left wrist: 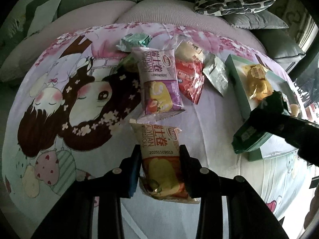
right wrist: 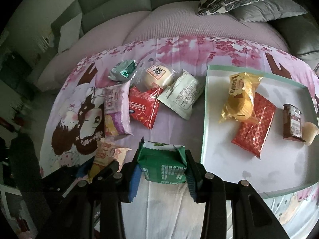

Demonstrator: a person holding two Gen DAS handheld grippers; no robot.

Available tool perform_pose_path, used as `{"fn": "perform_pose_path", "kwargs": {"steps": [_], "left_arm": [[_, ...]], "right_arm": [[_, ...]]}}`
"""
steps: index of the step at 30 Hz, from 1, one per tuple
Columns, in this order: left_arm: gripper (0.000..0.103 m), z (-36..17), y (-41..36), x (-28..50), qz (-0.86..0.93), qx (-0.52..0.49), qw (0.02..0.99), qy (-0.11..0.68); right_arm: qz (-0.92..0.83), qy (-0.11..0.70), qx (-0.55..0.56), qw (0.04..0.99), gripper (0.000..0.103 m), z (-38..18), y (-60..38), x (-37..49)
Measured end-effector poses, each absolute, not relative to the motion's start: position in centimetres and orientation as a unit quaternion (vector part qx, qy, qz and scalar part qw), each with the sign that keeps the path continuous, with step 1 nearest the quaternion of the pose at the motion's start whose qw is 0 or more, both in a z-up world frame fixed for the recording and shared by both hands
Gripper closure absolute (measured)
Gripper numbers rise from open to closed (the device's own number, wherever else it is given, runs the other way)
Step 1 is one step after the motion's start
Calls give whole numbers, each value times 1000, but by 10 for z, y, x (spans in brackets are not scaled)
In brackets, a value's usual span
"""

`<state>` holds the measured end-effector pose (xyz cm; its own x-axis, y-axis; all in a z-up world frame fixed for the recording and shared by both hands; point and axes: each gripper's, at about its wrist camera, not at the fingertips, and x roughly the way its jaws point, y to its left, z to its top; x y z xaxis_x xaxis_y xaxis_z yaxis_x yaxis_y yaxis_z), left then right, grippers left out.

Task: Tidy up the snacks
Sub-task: 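Carry the cream-yellow Swiss roll pack and green pack into the white tray, releasing both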

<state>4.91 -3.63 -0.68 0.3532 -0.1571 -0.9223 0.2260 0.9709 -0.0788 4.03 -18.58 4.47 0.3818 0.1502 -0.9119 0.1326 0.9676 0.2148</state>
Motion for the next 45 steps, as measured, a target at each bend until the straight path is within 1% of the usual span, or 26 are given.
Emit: {"fn": "perform_pose_path", "kwargs": {"steps": [15,23,28,35,45], "left_arm": [[65,-43,-38,59,-108,34,777,620],[65,-44,-41,59,-105,44,782,613],[66,-32,-43,60,-106,24,789,604],[66,-25,-22,61,-82,-17,794,602],[66,-9,-9,54,-65,-20,815,576]], "right_arm": [[7,576,134,806,61,26,-187,33],[6,587,133,799,61,15,-184,34],[6,590,130,797,61,13,-183,33],[7,590,130,797,61,13,-182,33],[9,585,131,800,61,21,-184,30]]}}
